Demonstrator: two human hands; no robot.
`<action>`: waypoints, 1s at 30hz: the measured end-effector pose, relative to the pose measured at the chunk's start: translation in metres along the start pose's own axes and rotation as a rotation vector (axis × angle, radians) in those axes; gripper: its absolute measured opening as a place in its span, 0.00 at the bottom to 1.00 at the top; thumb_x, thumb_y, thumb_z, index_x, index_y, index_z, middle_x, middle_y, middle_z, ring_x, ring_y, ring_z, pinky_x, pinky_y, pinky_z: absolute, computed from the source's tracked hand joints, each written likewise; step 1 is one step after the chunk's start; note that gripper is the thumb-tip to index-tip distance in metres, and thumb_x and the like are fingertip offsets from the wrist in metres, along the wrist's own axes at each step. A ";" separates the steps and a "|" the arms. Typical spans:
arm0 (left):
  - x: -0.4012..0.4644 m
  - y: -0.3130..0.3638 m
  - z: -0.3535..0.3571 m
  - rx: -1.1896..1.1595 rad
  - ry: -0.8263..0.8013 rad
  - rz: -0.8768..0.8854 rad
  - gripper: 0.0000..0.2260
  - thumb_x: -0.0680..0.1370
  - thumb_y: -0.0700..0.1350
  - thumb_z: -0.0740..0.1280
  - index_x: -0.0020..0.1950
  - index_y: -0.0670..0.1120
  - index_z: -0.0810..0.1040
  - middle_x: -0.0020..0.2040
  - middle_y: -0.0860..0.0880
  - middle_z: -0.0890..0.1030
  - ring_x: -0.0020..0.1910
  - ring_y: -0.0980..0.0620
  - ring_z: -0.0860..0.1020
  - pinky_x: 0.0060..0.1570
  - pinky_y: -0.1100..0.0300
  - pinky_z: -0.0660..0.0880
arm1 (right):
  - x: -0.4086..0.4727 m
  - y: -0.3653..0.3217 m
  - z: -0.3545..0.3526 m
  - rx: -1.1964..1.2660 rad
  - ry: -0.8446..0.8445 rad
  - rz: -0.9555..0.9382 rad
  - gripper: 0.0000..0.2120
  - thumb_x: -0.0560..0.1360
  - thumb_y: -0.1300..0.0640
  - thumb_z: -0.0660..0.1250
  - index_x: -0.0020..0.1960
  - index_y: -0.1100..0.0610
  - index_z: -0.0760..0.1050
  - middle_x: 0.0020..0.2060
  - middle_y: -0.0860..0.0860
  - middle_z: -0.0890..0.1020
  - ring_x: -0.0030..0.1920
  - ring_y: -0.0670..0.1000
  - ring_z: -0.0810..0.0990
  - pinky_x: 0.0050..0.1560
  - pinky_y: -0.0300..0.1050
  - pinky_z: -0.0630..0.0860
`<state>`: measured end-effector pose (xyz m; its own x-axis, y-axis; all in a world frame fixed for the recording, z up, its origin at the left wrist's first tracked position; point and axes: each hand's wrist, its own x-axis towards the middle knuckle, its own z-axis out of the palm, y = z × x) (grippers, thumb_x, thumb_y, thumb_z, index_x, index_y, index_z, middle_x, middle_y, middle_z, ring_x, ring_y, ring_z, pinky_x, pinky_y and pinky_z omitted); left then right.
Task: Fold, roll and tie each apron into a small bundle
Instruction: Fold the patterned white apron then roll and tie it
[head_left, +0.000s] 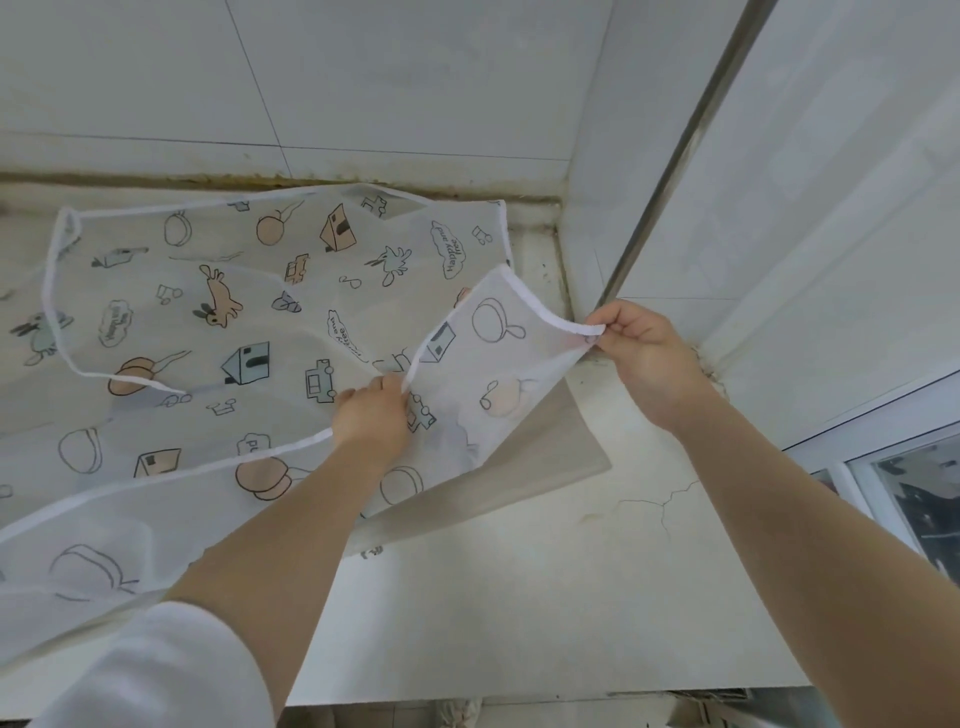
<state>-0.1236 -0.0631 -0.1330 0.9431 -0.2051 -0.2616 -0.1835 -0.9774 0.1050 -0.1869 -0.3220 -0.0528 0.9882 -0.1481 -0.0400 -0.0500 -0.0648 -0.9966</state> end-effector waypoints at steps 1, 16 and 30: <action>0.000 0.000 -0.001 0.007 -0.008 -0.003 0.14 0.83 0.43 0.48 0.65 0.42 0.66 0.58 0.44 0.76 0.54 0.43 0.75 0.58 0.54 0.64 | 0.000 -0.002 0.002 -0.029 -0.033 0.020 0.14 0.71 0.72 0.58 0.37 0.56 0.75 0.27 0.41 0.77 0.33 0.43 0.72 0.38 0.31 0.67; 0.008 -0.033 -0.012 0.091 -0.006 -0.063 0.09 0.82 0.42 0.50 0.59 0.43 0.67 0.53 0.46 0.78 0.54 0.44 0.76 0.71 0.49 0.57 | -0.025 0.068 -0.010 -1.004 -0.236 0.251 0.11 0.77 0.65 0.58 0.49 0.54 0.75 0.43 0.54 0.81 0.42 0.57 0.79 0.45 0.46 0.75; -0.026 0.045 0.035 -0.317 -0.087 0.223 0.29 0.80 0.58 0.52 0.77 0.49 0.46 0.77 0.48 0.41 0.76 0.49 0.39 0.73 0.48 0.38 | -0.006 0.047 0.014 -0.107 -0.005 0.811 0.07 0.78 0.66 0.59 0.52 0.64 0.75 0.38 0.55 0.75 0.35 0.50 0.71 0.41 0.41 0.71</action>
<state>-0.1658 -0.1041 -0.1551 0.8604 -0.4275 -0.2773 -0.2737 -0.8467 0.4562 -0.1930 -0.3101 -0.1007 0.6391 -0.1853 -0.7465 -0.7632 -0.0326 -0.6453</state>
